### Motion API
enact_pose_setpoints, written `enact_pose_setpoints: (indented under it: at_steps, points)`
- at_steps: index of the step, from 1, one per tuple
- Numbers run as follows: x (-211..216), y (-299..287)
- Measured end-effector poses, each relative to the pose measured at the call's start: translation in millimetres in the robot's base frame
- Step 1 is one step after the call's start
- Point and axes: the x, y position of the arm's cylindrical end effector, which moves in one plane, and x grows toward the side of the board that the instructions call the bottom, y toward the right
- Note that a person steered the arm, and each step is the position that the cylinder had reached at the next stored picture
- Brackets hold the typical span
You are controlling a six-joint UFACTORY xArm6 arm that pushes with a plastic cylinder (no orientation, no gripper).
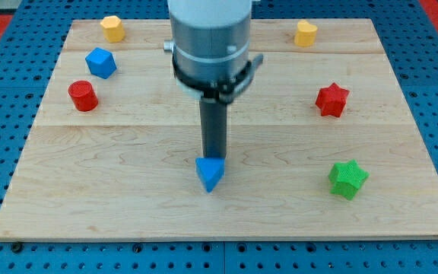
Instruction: Move blue cube on left side of blue triangle
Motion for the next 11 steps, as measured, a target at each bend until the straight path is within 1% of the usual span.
enact_pose_setpoints:
  at_steps: [1,2,3,4,6,7,8,9,11]
  points:
    - [6.4,-23.0]
    - [-45.8,-22.9]
    - [-155.1,-34.9]
    - [-238.9,-80.8]
    - [-246.6,-177.1]
    - [-249.3,-204.4]
    - [-249.7,-198.0]
    - [-254.9,-222.6]
    - [-262.8,-237.0]
